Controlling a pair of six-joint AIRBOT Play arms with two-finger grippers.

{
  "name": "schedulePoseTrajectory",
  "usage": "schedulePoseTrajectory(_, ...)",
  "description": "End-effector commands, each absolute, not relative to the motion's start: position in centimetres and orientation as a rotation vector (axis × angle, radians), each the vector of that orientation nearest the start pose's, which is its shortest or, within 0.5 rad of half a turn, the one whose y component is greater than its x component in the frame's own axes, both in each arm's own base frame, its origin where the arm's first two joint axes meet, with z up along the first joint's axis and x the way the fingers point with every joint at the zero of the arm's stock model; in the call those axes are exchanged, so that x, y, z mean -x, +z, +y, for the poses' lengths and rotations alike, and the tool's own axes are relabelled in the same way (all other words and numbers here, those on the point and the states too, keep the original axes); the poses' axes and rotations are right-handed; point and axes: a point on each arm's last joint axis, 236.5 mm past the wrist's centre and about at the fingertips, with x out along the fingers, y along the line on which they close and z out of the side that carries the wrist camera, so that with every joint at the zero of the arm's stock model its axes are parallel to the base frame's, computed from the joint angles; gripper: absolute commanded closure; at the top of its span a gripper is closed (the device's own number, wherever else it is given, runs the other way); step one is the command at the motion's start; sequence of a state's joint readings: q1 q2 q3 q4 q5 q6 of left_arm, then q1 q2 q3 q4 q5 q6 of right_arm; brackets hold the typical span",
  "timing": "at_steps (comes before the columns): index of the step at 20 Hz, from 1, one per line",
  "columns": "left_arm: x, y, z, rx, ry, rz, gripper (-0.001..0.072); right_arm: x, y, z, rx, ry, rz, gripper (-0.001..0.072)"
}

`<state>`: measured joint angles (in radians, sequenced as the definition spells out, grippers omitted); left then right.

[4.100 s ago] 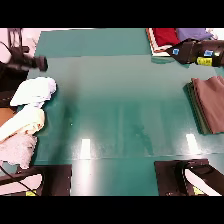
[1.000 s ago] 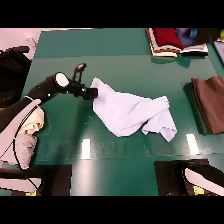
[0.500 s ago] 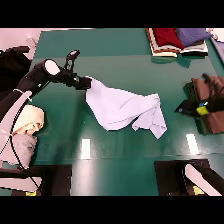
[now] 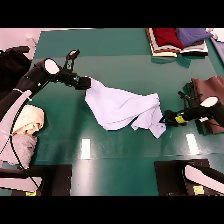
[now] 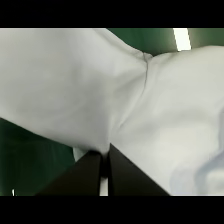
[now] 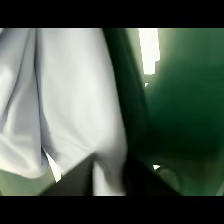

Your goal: Fold the shirts.

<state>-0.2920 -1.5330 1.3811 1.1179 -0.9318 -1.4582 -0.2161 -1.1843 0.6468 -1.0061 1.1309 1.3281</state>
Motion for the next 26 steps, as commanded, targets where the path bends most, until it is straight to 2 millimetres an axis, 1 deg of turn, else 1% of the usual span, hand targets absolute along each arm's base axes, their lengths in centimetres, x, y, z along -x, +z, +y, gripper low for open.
schedulePoseTrajectory(1, -44.9, 2.5, -21.8, 0.173, -0.497, 1.086, 0.0681, -28.7, -8.0, 7.2, -0.528, 0.255, 1.476, 0.0694)
schedulePoseTrajectory(2, -45.3, 3.8, -21.2, 0.164, -0.489, 1.055, 0.0681, -29.9, -6.4, 7.1, -0.511, 0.266, 1.430, 0.0694)
schedulePoseTrajectory(3, -45.9, 6.0, -20.4, 0.160, -0.479, 1.000, 0.0682, -31.2, -4.3, 6.7, -0.484, 0.273, 1.367, 0.0694)
schedulePoseTrajectory(4, -46.7, 9.6, -19.1, 0.158, -0.464, 0.917, 0.0682, -32.8, -1.4, 5.8, -0.439, 0.268, 1.279, 0.0694)
schedulePoseTrajectory(5, -47.2, 13.7, -17.5, 0.147, -0.441, 0.822, 0.0681, -34.2, 2.0, 4.9, -0.395, 0.261, 1.186, 0.0695)
schedulePoseTrajectory(6, -47.4, 18.9, -15.6, 0.128, -0.412, 0.705, 0.0681, -35.5, 6.4, 3.8, -0.356, 0.249, 1.066, 0.0694)
schedulePoseTrajectory(7, -46.9, 24.0, -13.9, 0.105, -0.385, 0.592, 0.0681, -36.2, 10.7, 2.9, -0.331, 0.236, 0.953, 0.0694)
schedulePoseTrajectory(8, -45.7, 29.1, -12.5, 0.077, -0.360, 0.478, 0.0682, -36.5, 15.5, 1.9, -0.299, 0.219, 0.838, 0.0694)
schedulePoseTrajectory(9, -43.7, 34.5, -11.4, 0.046, -0.339, 0.356, 0.0681, -36.2, 19.8, 1.2, -0.267, 0.204, 0.741, 0.0694)
schedulePoseTrajectory(10, -41.2, 39.4, -10.5, 0.022, -0.323, 0.244, 0.0681, -35.5, 24.0, 0.7, -0.233, 0.190, 0.648, 0.0695)
schedulePoseTrajectory(11, -38.4, 43.3, -10.1, 0.023, -0.327, 0.153, 0.0681, -34.5, 27.6, 0.5, -0.201, 0.178, 0.569, 0.0694)
schedulePoseTrajectory(12, -35.3, 47.1, -9.6, 0.012, -0.329, 0.059, 0.0681, -33.3, 30.6, 0.4, -0.172, 0.167, 0.507, 0.0694)
schedulePoseTrajectory(13, -32.2, 50.2, -9.2, -0.004, -0.330, -0.027, 0.0681, -32.0, 33.3, 0.4, -0.144, 0.155, 0.445, 0.0694)
schedulePoseTrajectory(14, -29.5, 52.4, -8.7, -0.005, -0.329, -0.092, 0.0682, -30.7, 35.3, 0.5, -0.120, 0.146, 0.398, 0.0695)
schedulePoseTrajectory(15, -26.9, 54.2, -8.3, -0.006, -0.329, -0.150, 0.0681, -29.6, 37.0, 0.6, -0.100, 0.136, 0.359, 0.0694)
schedulePoseTrajectory(16, -24.7, 55.5, -8.0, -0.006, -0.329, -0.195, 0.0682, -28.5, 38.5, 0.7, -0.080, 0.125, 0.326, 0.0694)
schedulePoseTrajectory(18, -21.2, 57.5, -7.6, -0.003, -0.335, -0.268, 0.0682, -26.6, 40.8, 0.9, -0.047, 0.107, 0.280, 0.0694)
schedulePoseTrajectory(19, -20.1, 58.2, -7.7, 0.002, -0.345, -0.291, 0.0682, -26.0, 41.6, 0.9, -0.034, 0.098, 0.271, 0.0694)
schedulePoseTrajectory(20, -19.4, 58.5, -7.9, 0.009, -0.360, -0.302, 0.0682, -25.6, 41.9, 0.8, -0.029, 0.088, 0.273, 0.0695)
schedulePoseTrajectory(21, -19.3, 58.5, -8.2, 0.017, -0.376, -0.298, 0.0682, -25.5, 41.9, 0.7, -0.029, 0.086, 0.289, 0.0694)
schedulePoseTrajectory(22, -20.1, 57.7, -8.5, 0.014, -0.381, -0.266, 0.0682, -25.7, 41.5, 0.7, -0.047, 0.088, 0.318, 0.0695)
schedulePoseTrajectory(23, -21.6, 56.5, -8.8, 0.008, -0.385, -0.211, 0.0682, -26.1, 40.6, 0.5, -0.072, 0.095, 0.361, 0.0695)
schedulePoseTrajectory(24, -23.9, 54.5, -9.3, -0.001, -0.389, -0.127, 0.0682, -26.7, 39.3, 0.3, -0.097, 0.101, 0.413, 0.0695)
schedulePoseTrajectory(25, -26.4, 52.1, -9.8, -0.016, -0.396, -0.031, 0.0682, -27.6, 37.7, 0.0, -0.134, 0.108, 0.483, 0.0695)
schedulePoseTrajectory(26, -29.4, 48.9, -10.5, -0.049, -0.406, 0.084, 0.0682, -28.4, 36.1, -0.4, -0.171, 0.112, 0.550, 0.0695)
